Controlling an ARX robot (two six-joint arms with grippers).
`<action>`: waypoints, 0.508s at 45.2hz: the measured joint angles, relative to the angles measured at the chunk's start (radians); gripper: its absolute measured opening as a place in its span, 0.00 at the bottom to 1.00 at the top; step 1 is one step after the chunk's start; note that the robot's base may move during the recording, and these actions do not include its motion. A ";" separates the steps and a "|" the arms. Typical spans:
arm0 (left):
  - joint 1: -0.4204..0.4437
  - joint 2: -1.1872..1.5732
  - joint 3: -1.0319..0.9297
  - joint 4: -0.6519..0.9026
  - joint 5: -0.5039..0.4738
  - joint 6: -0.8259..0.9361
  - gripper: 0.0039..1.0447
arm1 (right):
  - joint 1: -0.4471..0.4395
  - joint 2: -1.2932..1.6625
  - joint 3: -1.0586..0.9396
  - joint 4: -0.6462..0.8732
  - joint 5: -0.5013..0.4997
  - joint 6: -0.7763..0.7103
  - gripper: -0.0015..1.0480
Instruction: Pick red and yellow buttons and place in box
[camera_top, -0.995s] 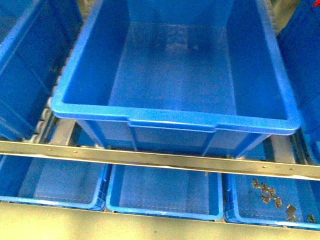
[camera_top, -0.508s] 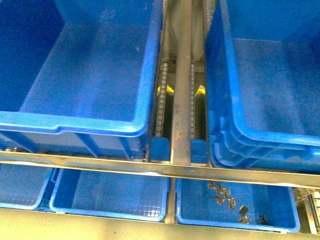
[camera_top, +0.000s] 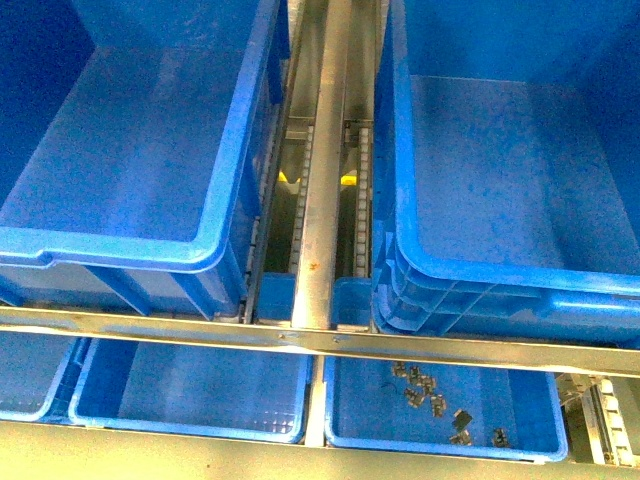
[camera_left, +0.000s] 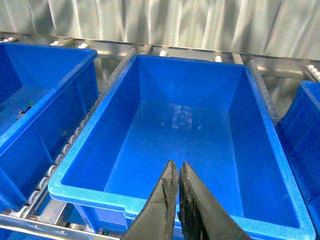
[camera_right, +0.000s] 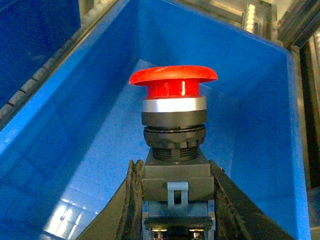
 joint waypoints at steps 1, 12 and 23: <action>0.000 -0.006 0.000 -0.006 0.000 0.000 0.02 | 0.002 0.000 0.000 0.000 0.000 0.000 0.25; 0.000 -0.062 0.000 -0.062 0.000 0.000 0.02 | 0.007 -0.004 -0.008 -0.006 0.007 0.000 0.25; 0.000 -0.229 0.000 -0.243 -0.001 0.000 0.02 | 0.014 -0.007 -0.015 -0.009 0.009 0.000 0.25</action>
